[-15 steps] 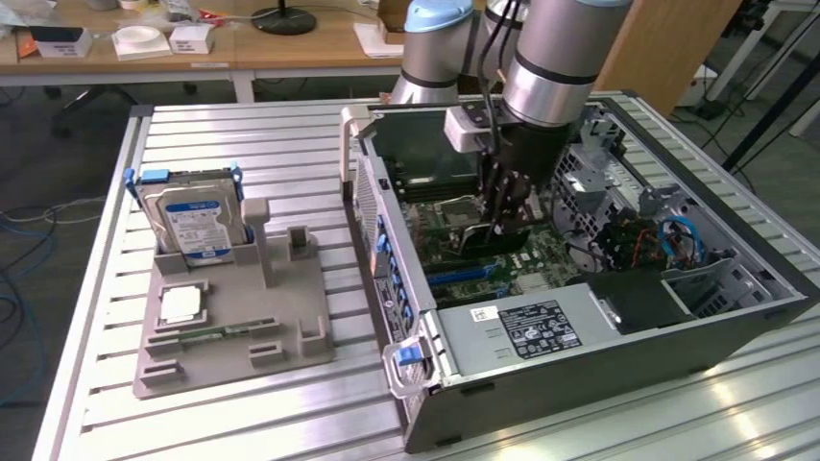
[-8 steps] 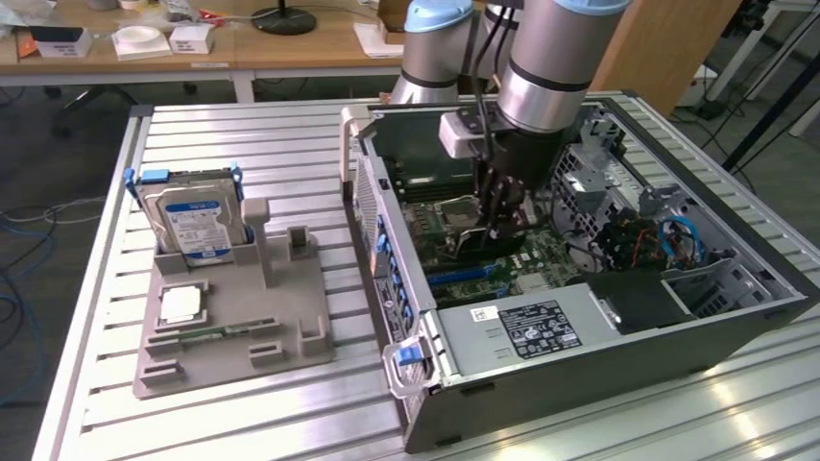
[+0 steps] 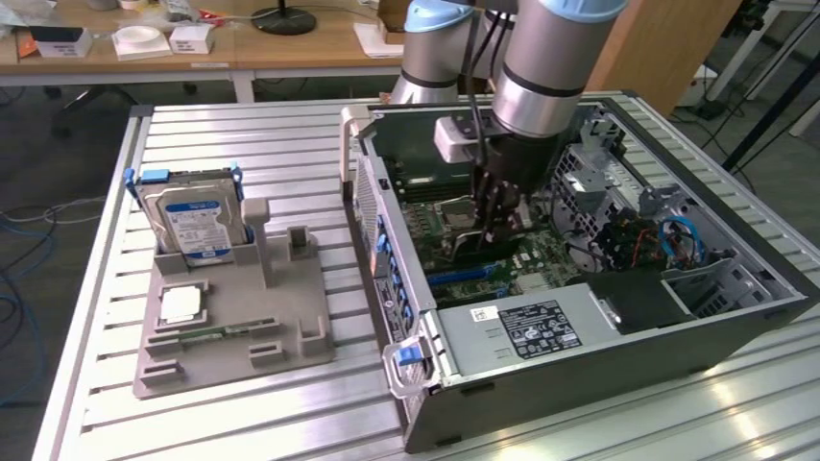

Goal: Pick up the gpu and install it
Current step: 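Insert the gpu into the slot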

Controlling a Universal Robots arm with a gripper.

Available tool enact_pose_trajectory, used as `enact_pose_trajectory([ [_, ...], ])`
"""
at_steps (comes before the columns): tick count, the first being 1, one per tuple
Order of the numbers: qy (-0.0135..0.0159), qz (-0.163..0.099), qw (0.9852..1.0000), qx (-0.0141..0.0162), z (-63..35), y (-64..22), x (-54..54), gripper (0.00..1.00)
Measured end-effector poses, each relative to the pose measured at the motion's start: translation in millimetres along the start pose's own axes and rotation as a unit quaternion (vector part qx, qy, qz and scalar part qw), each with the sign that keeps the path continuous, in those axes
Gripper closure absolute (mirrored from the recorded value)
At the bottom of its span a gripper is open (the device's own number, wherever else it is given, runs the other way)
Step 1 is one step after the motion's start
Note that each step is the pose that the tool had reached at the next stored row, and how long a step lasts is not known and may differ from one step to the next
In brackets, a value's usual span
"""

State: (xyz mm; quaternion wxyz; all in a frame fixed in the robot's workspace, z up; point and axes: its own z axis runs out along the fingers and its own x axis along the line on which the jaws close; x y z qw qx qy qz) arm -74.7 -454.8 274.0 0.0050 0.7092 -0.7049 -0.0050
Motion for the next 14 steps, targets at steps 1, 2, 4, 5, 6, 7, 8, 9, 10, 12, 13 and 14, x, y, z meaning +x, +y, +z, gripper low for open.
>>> enact_pose_trajectory([
  [1,0.0001,0.0,1.0,0.0,0.4,0.4,0.0,0.74],
  [2,0.0001,0.0,1.0,0.0,0.8,0.7,0.0,0.74],
  [4,0.0005,0.0,1.0,0.0,0.9,0.8,0.0,0.74],
  [5,0.0006,0.0,1.0,0.0,0.9,0.8,0.0,0.74],
  [6,0.0006,0.0,1.0,0.0,0.9,0.8,0.0,0.74],
  [7,0.0006,0.0,1.0,0.0,0.9,0.9,0.0,0.74],
  [8,0.0006,0.0,1.0,0.0001,1.1,0.9,0.0,0.74],
  [9,0.0005,0.0,1.0,0.0003,1.4,0.9,0.0,0.74],
  [10,0.0004,0.0,1.0,0.0005,1.9,0.9,-0.1,0.74],
  [12,0.0007,0.0,1.0,0.0009,3.1,1.1,0.0,0.74],
  [13,0.0007,0.0,1.0,0.0011,4.0,1.2,0.0,0.74],
  [14,0.0006,0.0,1.0,0.0013,5.0,1.3,0.0,0.74],
])
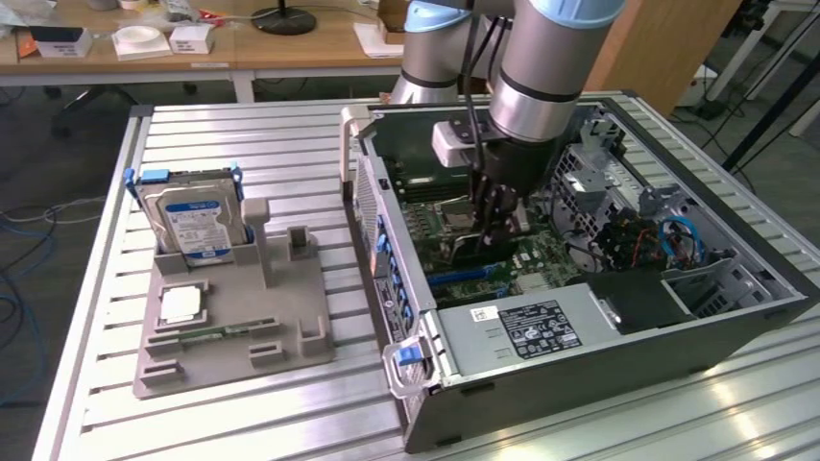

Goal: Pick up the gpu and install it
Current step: 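Insert the gpu into the slot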

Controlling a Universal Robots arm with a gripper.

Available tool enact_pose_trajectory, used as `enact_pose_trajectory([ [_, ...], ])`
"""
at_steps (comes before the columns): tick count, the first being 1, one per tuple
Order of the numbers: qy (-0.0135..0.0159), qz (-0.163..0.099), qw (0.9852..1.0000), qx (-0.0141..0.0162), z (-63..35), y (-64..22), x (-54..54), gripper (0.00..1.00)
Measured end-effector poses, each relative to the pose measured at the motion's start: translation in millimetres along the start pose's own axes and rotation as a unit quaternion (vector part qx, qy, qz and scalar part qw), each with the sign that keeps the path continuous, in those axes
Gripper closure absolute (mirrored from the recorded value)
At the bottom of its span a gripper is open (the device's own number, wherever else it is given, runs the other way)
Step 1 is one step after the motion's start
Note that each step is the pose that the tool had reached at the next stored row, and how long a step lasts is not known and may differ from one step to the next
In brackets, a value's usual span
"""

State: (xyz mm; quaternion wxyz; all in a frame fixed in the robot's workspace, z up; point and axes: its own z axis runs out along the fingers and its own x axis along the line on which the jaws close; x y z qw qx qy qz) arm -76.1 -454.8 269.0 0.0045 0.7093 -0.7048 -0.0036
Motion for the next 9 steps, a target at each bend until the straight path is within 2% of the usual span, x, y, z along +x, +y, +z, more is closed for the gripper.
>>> enact_pose_trajectory([
  [9,0.0002,0.0,1.0,0.0002,5.4,0.5,0.0,0.74],
])
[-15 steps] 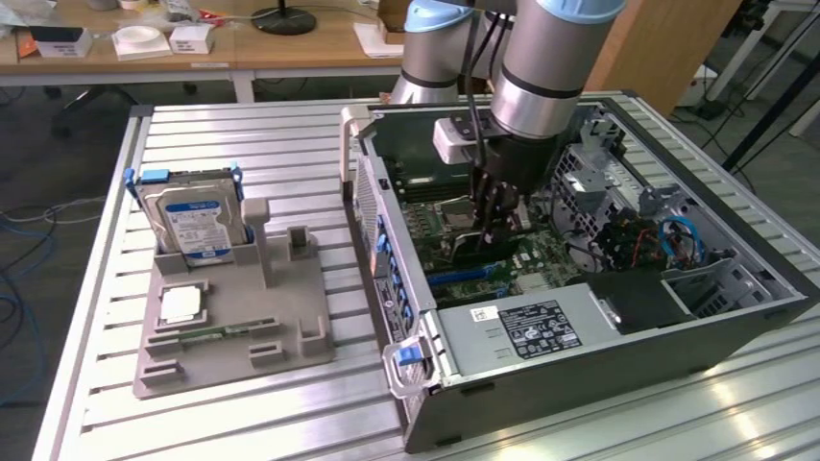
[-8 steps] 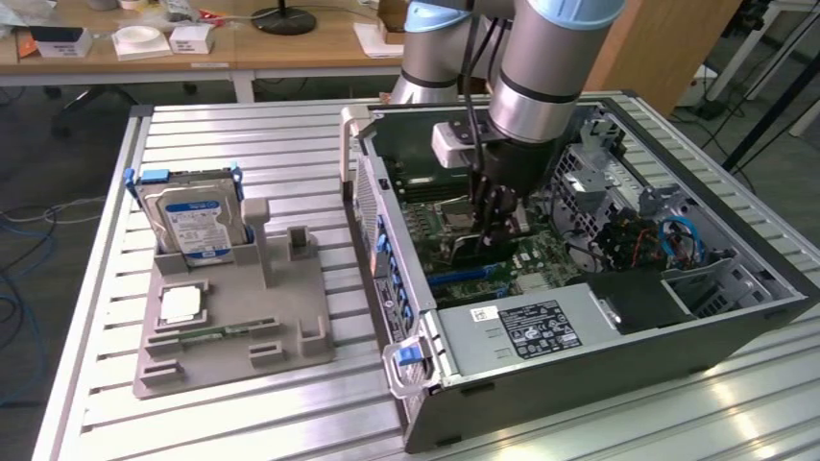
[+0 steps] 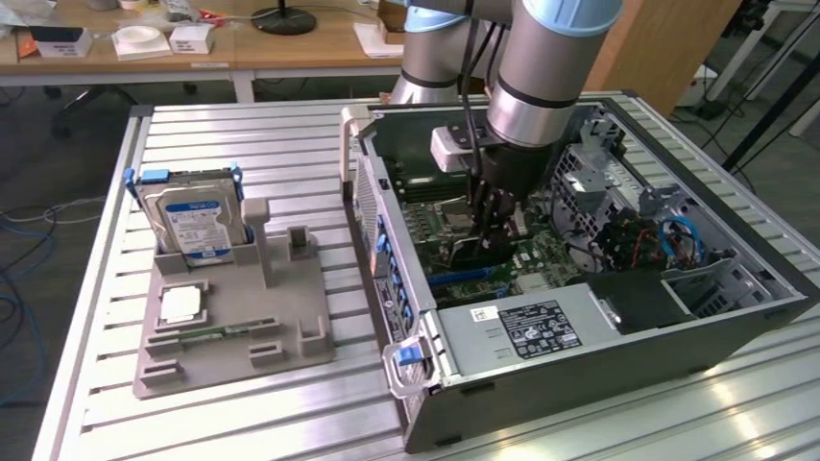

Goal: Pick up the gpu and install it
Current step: 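Insert the gpu into the slot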

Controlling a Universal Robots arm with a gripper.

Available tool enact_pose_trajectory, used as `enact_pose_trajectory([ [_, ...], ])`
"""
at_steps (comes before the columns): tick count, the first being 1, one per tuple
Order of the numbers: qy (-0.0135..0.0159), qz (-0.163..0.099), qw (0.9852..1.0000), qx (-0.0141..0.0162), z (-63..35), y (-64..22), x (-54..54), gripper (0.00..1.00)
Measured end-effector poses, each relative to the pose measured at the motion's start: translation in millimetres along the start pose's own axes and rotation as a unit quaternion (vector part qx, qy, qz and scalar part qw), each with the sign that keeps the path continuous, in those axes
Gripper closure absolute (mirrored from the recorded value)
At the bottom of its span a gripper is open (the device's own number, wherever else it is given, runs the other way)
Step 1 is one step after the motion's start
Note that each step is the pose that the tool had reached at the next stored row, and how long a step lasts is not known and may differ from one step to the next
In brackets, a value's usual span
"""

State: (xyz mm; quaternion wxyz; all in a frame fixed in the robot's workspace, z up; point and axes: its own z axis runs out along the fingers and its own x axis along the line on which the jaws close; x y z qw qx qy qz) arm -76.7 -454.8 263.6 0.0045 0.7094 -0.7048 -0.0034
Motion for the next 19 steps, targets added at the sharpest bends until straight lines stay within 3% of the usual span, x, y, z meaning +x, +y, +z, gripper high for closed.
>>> enact_pose_trajectory([
  [19,-0.0002,0.0,1.0,0.0001,4.1,0.0,0.0,0.74],
])
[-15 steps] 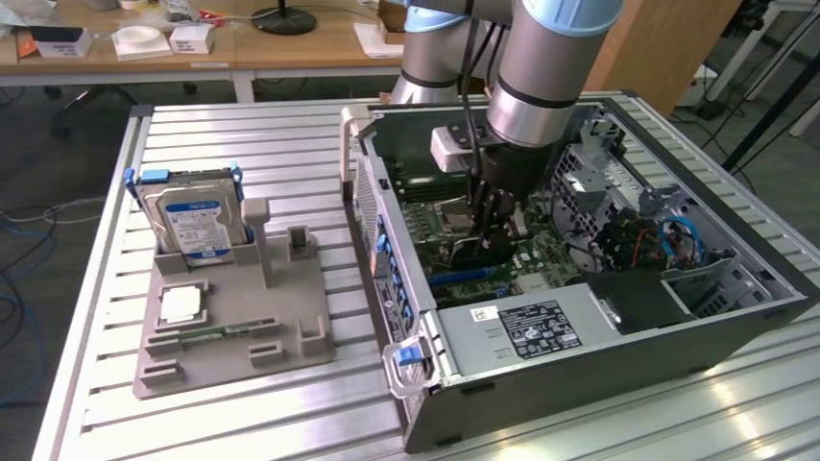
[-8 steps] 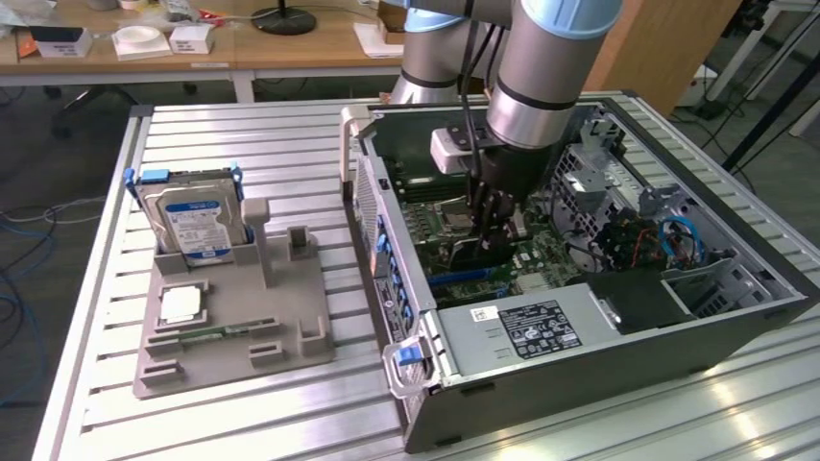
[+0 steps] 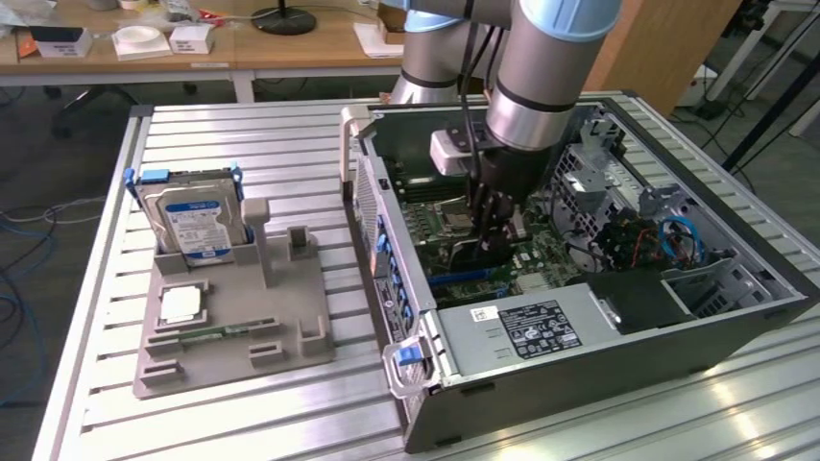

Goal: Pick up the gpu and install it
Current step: 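Insert the gpu into the slot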

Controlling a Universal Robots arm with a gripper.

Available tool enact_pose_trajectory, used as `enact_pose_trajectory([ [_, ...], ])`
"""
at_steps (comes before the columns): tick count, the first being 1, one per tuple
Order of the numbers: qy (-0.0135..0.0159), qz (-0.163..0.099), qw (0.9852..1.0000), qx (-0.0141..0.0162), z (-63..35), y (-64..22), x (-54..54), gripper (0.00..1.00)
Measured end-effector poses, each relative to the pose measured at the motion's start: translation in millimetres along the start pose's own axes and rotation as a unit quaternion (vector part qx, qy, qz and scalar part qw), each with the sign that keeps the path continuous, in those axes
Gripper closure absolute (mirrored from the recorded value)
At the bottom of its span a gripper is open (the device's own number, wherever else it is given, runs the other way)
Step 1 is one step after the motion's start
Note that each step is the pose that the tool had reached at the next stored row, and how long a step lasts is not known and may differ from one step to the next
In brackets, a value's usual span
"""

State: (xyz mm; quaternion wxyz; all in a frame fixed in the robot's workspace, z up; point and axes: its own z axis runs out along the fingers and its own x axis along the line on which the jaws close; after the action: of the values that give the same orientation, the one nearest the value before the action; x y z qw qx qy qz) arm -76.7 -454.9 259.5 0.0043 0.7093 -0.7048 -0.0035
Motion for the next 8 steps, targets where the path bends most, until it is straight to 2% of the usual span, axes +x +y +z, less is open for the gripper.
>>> enact_pose_trajectory([
  [8,0.0002,0.0,1.0,-0.0001,3.2,0.0,0.1,0.74],
])
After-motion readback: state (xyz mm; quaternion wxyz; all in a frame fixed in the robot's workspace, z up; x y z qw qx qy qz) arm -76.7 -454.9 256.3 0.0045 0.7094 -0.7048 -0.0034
